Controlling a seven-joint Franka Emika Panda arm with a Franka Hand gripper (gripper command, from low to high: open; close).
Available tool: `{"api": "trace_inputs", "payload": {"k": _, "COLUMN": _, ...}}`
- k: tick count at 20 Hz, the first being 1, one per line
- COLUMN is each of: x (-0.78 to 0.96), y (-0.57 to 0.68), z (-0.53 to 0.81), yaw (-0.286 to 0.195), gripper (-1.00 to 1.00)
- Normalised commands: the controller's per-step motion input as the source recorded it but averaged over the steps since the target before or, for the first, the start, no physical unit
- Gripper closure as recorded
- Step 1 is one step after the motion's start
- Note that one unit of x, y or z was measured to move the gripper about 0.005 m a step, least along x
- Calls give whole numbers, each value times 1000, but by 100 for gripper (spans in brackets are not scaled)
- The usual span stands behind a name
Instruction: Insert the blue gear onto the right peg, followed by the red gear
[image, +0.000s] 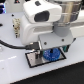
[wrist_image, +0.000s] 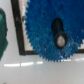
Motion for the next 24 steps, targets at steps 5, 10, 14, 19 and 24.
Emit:
{"api": "trace_inputs", "payload": {"k": 5, "x": -356, "y": 195, "z": 349, "yaw": 0, "gripper": -100}}
{"api": "trace_inputs", "payload": {"k": 10, "x": -505, "y": 263, "z": 163, "yaw": 0, "gripper": -100}}
{"api": "trace_inputs", "payload": {"k": 14, "x": -774, "y": 129, "z": 49, "yaw": 0, "gripper": -100}}
{"api": "trace_inputs", "payload": {"k": 19, "x": -763, "y": 75, "z": -22, "yaw": 0, "gripper": -100}}
{"api": "trace_inputs", "payload": {"k": 24, "x": -667, "y": 19, "z": -148, "yaw": 0, "gripper": -100}}
